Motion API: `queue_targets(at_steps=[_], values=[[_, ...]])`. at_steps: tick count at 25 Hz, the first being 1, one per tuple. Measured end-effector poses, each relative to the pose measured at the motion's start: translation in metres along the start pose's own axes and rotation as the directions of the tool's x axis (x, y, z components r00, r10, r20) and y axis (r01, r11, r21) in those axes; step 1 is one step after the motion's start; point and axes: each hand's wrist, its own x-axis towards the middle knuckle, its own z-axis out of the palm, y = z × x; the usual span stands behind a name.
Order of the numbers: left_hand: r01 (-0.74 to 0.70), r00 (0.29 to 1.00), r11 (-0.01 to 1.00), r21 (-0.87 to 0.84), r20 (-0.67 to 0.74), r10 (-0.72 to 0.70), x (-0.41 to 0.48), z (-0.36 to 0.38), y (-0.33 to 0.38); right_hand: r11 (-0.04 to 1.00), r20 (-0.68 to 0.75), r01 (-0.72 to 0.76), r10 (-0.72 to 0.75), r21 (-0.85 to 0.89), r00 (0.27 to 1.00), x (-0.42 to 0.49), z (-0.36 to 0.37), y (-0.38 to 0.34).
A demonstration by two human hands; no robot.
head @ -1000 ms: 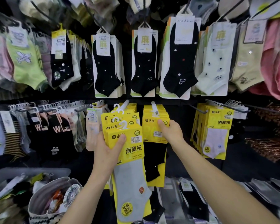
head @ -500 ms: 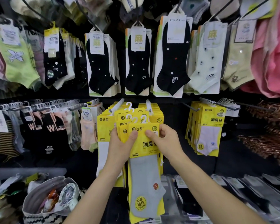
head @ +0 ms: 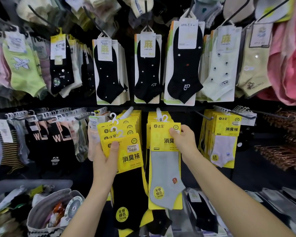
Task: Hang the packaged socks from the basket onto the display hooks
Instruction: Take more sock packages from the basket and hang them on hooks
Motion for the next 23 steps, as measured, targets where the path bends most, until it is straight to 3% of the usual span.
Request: queue_targets(at_steps=[2, 9, 12, 14, 17, 23], values=[[-0.011, 1.000, 0.998, 0.054, 0.008, 0.010, 0.001, -0.009, -0.002, 0.998, 0.003, 0.002, -0.002, -0.061, 1.000, 0.004, 0.009, 0.002], [0.007, 1.000, 1.000, 0.005, 0.030, -0.007, -0.003, -0.005, 0.000, 0.984, -0.036, 0.004, -0.010, -0.177, 0.999, 0.002, 0.011, 0.016], [-0.028, 0.997, 1.000, -0.001, 0.076, 0.028, -0.006, 0.007, 0.005, 0.982, -0.127, 0.044, -0.068, -0.186, 0.990, -0.012, 0.001, 0.016], [-0.006, 0.996, 0.999, -0.037, 0.089, 0.009, -0.007, 0.019, 0.004, 0.989, 0.007, 0.117, -0.117, -0.089, 0.993, -0.029, 0.001, 0.013], [0.043, 0.993, 0.995, -0.090, 0.115, -0.032, -0.010, 0.039, 0.003, 0.977, 0.261, 0.152, -0.108, -0.152, 0.959, -0.049, 0.010, 0.009], [0.087, 0.985, 0.993, -0.082, 0.156, -0.074, -0.011, 0.052, 0.000, 0.997, 0.203, 0.038, -0.052, 0.071, 0.978, -0.047, -0.011, 0.009]])
